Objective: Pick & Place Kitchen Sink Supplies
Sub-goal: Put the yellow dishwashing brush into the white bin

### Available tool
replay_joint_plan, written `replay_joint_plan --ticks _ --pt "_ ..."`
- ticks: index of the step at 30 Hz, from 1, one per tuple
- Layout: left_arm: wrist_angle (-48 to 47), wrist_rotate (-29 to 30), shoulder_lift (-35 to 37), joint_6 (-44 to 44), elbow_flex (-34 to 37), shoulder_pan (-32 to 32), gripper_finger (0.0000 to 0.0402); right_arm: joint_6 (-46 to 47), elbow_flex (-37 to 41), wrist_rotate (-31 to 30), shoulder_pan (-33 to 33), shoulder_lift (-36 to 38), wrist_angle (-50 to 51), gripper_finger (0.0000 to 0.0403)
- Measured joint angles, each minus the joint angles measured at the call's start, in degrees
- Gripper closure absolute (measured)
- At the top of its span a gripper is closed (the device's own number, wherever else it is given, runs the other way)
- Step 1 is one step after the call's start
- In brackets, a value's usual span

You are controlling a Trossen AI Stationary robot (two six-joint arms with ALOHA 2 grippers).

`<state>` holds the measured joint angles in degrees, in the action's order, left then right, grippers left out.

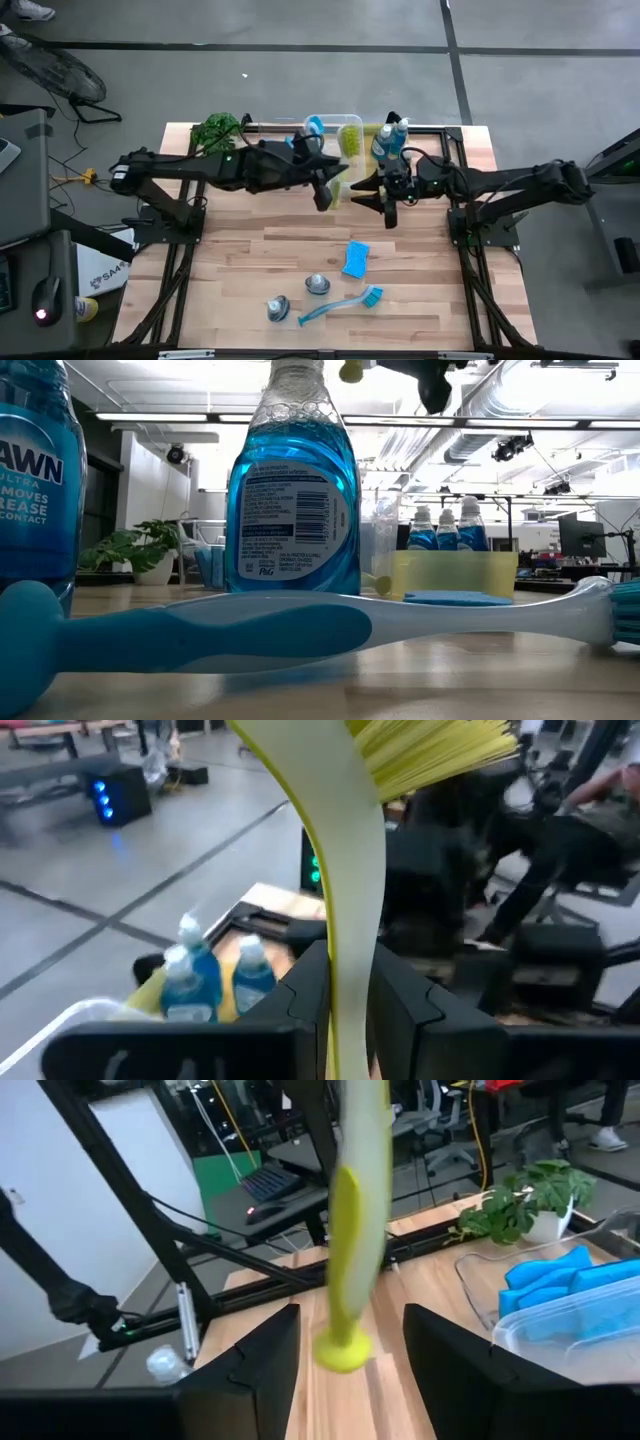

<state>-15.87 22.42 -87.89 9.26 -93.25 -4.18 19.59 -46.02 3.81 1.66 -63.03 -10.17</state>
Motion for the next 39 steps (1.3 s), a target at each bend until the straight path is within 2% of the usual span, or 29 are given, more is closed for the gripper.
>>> replay_joint_plan --ticks 10,14,21,26,36,39 --pt "0.2 -1.1 -1.2 -0.2 0.0 0.1 0.0357 1.3 0.0 3.0 3.2 -2.5 -6.8 0.0175" --pt "2.5 -1.1 -1.7 -1.7 0.0 0.1 0.0357 3.7 0.0 8.5 4.0 -4.8 -10.5 0.0172" --pt "5.4 -1.0 -2.4 -3.3 0.0 0.1 0.0357 5.0 0.0 8.6 4.0 -7.2 -12.6 0.0175" --pt "5.4 -0.8 -2.4 -3.4 0.0 0.1 0.0357 4.9 0.0 8.6 4.0 -7.1 -12.9 0.0208" --pt "5.5 -0.8 -2.4 -3.2 0.0 0.1 0.0357 3.9 0.0 8.7 4.0 -7.0 -13.3 0.0312" --pt "5.5 -0.8 -2.4 -3.2 0.0 0.1 0.0357 3.8 0.0 8.8 4.0 -7.0 -13.3 0.0326"
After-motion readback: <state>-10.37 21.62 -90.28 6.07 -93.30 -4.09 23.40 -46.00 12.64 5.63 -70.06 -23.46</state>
